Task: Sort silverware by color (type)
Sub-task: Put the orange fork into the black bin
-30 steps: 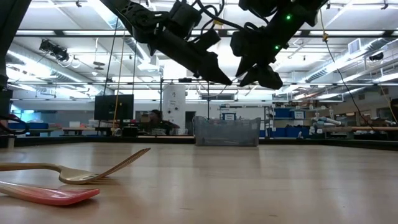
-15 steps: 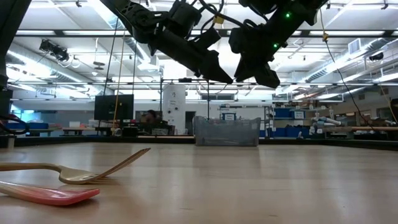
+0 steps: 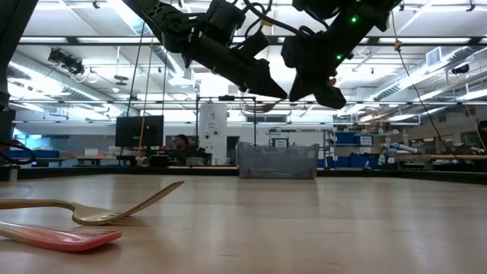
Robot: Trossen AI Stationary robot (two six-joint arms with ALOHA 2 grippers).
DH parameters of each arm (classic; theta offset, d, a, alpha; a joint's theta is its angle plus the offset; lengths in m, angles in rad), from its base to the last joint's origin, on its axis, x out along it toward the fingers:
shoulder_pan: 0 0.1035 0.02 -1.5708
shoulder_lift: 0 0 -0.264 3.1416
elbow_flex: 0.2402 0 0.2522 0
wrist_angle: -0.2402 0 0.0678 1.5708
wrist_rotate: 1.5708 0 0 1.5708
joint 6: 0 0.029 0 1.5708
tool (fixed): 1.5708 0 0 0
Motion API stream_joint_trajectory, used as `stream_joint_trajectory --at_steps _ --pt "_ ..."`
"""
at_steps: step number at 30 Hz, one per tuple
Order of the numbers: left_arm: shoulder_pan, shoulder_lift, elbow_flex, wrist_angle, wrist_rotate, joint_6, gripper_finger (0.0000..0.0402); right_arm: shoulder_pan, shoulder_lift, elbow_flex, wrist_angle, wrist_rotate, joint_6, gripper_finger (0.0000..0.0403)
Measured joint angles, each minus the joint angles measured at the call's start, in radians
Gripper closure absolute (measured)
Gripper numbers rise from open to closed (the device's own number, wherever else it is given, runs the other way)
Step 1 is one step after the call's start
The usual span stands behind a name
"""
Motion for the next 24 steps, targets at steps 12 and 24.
stream_joint_trajectory --at_steps 12,24 --pt "-0.007 -0.02 -0.033 -0.05 -0.012 0.026 0.0238 0.0 0.0 0.0 -0.074 0.035 0.035 0.0389" --pt "-0.016 -0.127 -0.172 -0.021 -0.11 0.014 0.0246 -0.032 0.0 0.0 -0.08 -0.033 0.067 0.0389"
